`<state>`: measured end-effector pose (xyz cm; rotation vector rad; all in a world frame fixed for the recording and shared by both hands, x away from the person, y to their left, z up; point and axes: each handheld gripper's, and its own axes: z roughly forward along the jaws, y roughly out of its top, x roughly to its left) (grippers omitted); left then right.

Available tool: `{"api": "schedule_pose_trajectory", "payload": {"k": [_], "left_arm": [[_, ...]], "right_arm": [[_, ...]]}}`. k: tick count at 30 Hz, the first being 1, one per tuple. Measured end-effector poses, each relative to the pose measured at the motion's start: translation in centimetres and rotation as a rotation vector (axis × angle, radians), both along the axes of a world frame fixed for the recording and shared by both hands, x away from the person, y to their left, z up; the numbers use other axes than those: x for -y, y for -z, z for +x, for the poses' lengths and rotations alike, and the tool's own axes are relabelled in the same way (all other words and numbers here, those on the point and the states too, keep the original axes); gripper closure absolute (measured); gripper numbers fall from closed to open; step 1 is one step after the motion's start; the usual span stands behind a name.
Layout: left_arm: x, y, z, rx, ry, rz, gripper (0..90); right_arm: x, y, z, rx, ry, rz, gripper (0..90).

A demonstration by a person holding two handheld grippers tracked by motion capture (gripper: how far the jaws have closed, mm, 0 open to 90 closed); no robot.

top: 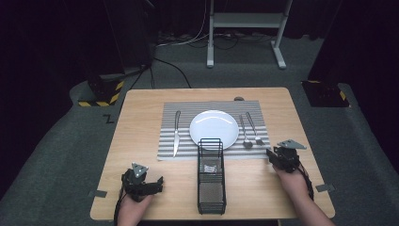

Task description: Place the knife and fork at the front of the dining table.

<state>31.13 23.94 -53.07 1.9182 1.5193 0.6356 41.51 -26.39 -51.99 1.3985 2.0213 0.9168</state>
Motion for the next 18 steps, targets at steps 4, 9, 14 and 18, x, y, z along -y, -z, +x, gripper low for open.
{"api": "schedule_pose_trajectory", "payload": {"k": [4,9,14,18], "left_arm": [[0.0,0.0,0.0,-0.001,0.000,0.000,0.6],[0.0,0.0,0.0,-0.001,0.000,0.000,0.6],[0.0,0.0,0.0,-0.001,0.000,0.000,0.6],[-0.1,0.0,0.1,-0.002,0.004,-0.002,0.3]], "right_arm": [[1.0,0.3,-2.5,0.009,0.016,-0.025,45.9],[2.8,0.3,-4.5,-0.016,0.031,-0.013,29.8],[3.7,0.4,-5.2,-0.048,0.014,0.004,16.4],[3.3,0.4,-5.5,-0.054,0.033,0.003,15.5]]}}
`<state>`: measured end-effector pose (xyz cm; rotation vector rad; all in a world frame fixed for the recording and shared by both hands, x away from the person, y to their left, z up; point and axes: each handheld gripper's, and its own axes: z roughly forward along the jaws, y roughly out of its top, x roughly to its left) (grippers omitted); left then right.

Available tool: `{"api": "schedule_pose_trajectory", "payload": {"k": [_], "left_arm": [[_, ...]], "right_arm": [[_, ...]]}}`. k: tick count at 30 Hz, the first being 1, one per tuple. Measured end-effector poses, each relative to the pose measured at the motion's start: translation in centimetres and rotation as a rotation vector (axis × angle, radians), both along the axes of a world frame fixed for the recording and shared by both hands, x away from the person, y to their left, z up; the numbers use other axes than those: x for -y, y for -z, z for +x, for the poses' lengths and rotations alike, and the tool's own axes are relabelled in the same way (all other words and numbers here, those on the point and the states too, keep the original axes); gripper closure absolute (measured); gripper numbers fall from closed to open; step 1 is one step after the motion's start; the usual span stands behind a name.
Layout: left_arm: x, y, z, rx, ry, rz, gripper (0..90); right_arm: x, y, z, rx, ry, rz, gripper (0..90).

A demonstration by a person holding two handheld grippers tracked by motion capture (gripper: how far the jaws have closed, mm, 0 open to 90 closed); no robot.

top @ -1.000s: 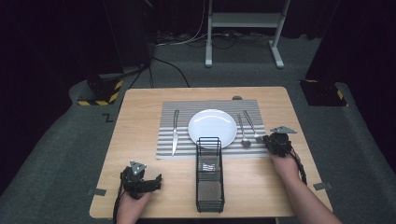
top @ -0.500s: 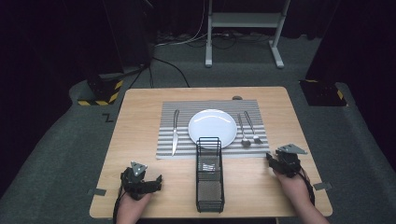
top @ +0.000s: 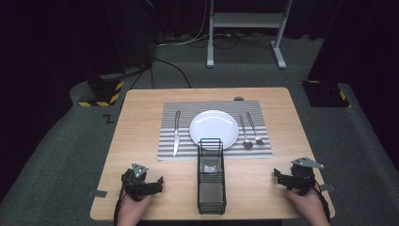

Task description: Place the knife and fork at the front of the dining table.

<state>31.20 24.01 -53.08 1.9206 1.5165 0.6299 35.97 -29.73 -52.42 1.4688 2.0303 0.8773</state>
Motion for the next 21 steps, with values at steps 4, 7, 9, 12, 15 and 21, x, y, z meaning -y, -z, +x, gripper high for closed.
{"api": "schedule_pose_trajectory", "payload": {"k": [4,7,9,12,15,21], "left_arm": [[0.0,0.0,0.2,-0.001,0.003,0.000,0.1],[0.1,0.0,0.4,-0.004,-0.001,-0.001,0.1],[0.1,0.0,0.5,-0.002,-0.001,0.001,0.1],[0.1,0.0,0.7,-0.003,0.006,-0.003,0.1],[0.1,0.0,0.7,-0.002,0.008,-0.001,0.1],[0.2,0.0,1.1,-0.002,0.013,-0.001,0.0]], "right_arm": [[-0.2,0.0,-0.1,-0.002,0.009,-0.001,14.3],[-0.2,0.0,-0.1,-0.003,0.005,0.000,13.3],[-0.2,0.0,0.0,-0.004,0.006,-0.006,10.7],[-0.2,0.1,0.1,-0.009,0.011,-0.004,9.4],[-0.2,0.1,0.3,-0.011,0.006,-0.007,9.3],[-0.2,0.1,0.4,-0.007,0.002,-0.008,9.3]]}}
